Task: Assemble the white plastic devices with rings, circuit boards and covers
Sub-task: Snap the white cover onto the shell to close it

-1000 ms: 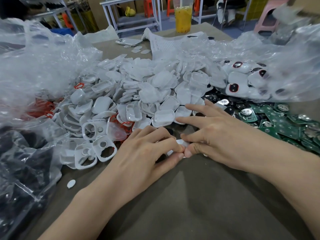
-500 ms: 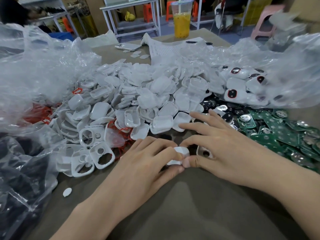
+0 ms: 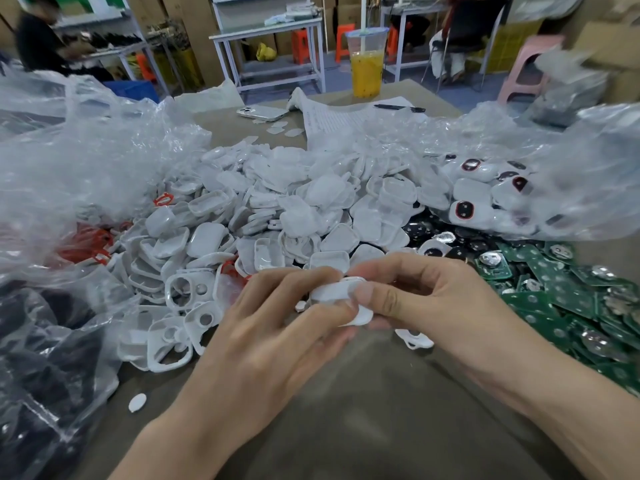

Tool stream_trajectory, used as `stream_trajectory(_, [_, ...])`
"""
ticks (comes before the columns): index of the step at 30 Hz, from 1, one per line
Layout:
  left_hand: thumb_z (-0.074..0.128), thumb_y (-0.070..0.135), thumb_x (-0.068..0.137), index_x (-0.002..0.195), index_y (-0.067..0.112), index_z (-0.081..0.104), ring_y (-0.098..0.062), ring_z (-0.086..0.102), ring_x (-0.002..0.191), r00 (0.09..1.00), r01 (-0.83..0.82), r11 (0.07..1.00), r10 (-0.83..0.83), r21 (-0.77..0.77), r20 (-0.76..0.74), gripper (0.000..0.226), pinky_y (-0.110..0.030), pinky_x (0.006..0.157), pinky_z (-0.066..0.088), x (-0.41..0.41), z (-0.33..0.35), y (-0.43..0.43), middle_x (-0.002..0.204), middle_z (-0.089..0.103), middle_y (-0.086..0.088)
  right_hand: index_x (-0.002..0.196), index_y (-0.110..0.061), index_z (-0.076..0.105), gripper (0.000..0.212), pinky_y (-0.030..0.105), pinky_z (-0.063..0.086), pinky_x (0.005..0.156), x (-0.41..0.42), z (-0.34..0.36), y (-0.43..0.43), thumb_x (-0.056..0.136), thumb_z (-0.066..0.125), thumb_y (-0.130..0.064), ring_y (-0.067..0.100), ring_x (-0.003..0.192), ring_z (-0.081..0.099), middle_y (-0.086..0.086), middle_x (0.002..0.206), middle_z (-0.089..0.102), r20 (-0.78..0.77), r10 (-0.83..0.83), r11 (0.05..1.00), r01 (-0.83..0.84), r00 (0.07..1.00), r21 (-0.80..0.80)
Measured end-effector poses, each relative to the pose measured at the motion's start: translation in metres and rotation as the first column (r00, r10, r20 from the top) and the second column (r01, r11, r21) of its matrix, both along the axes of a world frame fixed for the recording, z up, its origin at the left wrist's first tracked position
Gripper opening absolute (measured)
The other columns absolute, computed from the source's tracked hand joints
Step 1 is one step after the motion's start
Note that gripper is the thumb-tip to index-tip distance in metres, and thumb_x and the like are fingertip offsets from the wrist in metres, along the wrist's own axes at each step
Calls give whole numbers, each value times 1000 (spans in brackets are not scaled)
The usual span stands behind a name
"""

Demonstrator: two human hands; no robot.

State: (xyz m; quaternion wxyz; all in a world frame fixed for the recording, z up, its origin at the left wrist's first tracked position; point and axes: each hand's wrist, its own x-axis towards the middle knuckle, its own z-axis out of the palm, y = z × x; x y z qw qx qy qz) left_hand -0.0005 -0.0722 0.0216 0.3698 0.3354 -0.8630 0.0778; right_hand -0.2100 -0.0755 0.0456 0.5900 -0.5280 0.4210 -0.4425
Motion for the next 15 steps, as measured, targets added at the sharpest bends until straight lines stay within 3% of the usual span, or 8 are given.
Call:
stream_trajectory(5, [61,28,103,111,22,62,-24,55,104,999,32,999,-32,-26,3,9,-24,99,43,0,0,0,123,67,-7,87,-23,81,20,18,57,70,0,0,0,69,83,-32,14,81,75,3,88,78,83,34,998,-39,996,54])
stream_trajectory(15, [61,28,103,110,20,61,-24,54,106,999,52,997,-52,-65,4,11,-22,101,41,-1,4,2,127,60,-4,80,-21,81,16,9,48,54,-1,4,1,68,81,-32,6,65,70,-1,74,75,64,17,1000,-18,998,16])
